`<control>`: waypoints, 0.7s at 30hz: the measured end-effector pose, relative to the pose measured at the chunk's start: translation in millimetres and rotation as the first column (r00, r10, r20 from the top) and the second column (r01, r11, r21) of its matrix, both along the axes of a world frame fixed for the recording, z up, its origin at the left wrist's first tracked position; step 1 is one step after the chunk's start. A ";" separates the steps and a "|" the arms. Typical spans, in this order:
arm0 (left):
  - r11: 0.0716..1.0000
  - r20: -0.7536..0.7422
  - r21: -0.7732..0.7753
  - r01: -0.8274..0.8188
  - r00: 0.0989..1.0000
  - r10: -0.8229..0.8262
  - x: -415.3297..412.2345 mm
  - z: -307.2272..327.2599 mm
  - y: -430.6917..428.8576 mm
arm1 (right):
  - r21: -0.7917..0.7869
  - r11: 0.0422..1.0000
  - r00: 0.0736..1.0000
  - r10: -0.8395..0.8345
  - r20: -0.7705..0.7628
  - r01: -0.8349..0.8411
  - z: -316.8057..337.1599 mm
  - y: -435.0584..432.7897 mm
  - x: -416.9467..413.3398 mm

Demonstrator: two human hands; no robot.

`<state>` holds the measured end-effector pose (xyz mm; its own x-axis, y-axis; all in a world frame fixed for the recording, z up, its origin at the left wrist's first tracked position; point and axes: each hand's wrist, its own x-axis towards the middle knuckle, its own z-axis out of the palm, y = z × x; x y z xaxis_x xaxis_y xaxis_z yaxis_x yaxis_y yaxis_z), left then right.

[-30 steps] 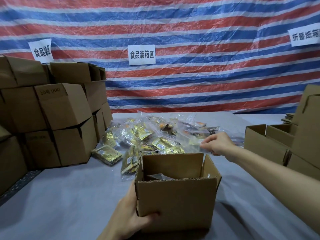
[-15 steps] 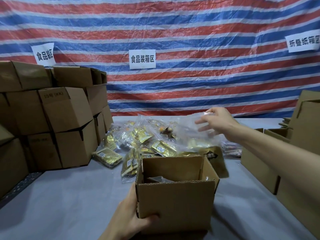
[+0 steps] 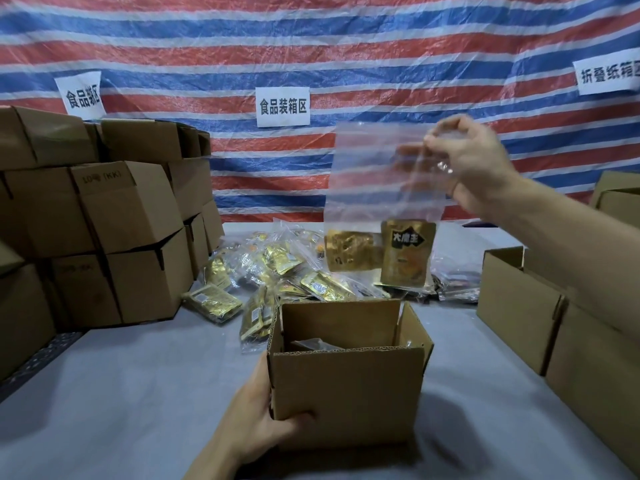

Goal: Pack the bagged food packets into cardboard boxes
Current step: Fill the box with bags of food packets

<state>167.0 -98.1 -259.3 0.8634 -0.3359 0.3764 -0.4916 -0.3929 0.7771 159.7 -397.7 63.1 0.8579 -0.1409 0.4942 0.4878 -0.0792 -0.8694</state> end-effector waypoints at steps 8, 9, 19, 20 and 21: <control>1.000 -0.007 0.006 0.011 1.000 -0.010 2.2 -2.7 0.5 | 0.032 0.995 0.994 0.098 -0.047 -0.096 29.5 26.8 -16.0; 1.000 -0.005 0.002 0.014 1.000 -0.014 2.5 -2.6 0.4 | 0.033 0.994 0.993 0.107 -0.058 -0.105 29.5 30.3 -18.7; 1.000 -0.005 0.015 -0.003 1.000 0.003 2.4 -4.0 0.6 | -0.024 0.970 0.962 0.236 -0.134 -0.241 9.6 61.4 -35.2; 1.000 -0.005 0.015 -0.002 1.000 0.002 2.3 -3.9 0.6 | -0.045 0.971 0.963 0.227 -0.147 -0.235 4.6 63.8 -34.5; 1.000 0.000 0.014 -0.006 1.000 0.006 2.0 -3.7 0.5 | -0.062 0.971 0.963 0.218 -0.161 -0.230 -1.1 65.5 -33.9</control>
<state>169.0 -97.6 -263.1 0.8652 -0.3365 0.3717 -0.4896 -0.4068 0.7712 125.8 -332.2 62.1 0.9289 0.0982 0.3570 0.3633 -0.0550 -0.9301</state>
